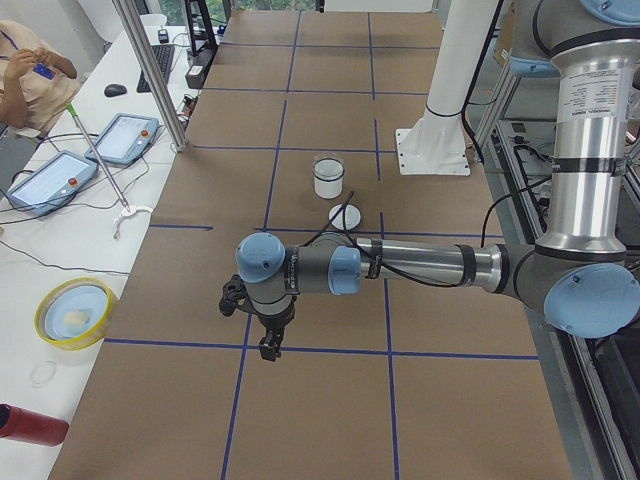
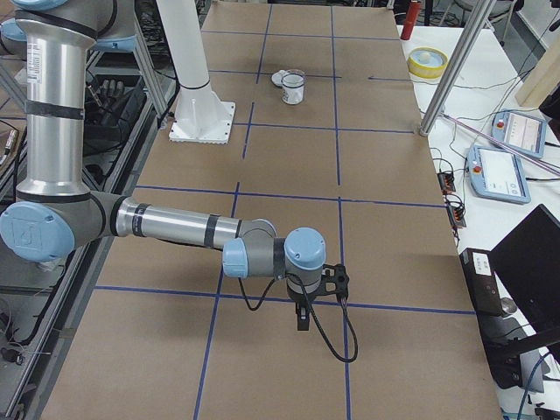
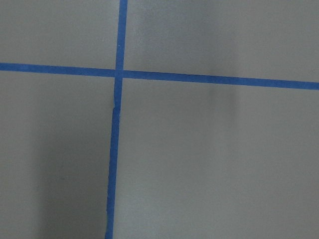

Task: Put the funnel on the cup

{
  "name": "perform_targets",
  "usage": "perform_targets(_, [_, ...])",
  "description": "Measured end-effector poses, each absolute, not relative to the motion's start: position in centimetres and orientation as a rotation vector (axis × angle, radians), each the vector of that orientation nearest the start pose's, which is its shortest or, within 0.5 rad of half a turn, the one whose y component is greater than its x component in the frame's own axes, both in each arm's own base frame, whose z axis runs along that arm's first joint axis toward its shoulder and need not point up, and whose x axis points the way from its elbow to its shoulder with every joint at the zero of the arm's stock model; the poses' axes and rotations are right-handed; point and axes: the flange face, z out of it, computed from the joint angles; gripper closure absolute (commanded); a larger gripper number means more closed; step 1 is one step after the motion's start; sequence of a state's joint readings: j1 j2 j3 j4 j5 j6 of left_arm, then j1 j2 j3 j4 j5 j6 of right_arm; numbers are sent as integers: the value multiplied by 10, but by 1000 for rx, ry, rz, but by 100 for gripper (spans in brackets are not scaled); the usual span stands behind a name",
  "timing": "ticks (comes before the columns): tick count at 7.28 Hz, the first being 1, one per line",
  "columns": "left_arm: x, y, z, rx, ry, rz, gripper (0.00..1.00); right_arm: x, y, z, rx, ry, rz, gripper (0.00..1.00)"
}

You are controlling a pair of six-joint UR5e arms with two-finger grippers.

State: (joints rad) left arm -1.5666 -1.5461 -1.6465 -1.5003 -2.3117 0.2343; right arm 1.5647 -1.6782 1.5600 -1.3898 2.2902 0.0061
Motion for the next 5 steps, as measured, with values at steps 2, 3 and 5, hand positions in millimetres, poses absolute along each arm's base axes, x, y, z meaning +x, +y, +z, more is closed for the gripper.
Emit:
perform_targets(2, [-65,-483,641,72,723,225,0,65,-449,700,56,-720,-23,0])
perform_targets(3, [-65,-485,636,81,718,228,0,65,-449,700,56,-720,-23,0])
perform_targets(5, [-65,-486,634,87,716,231,0,65,-449,700,56,-720,-23,0])
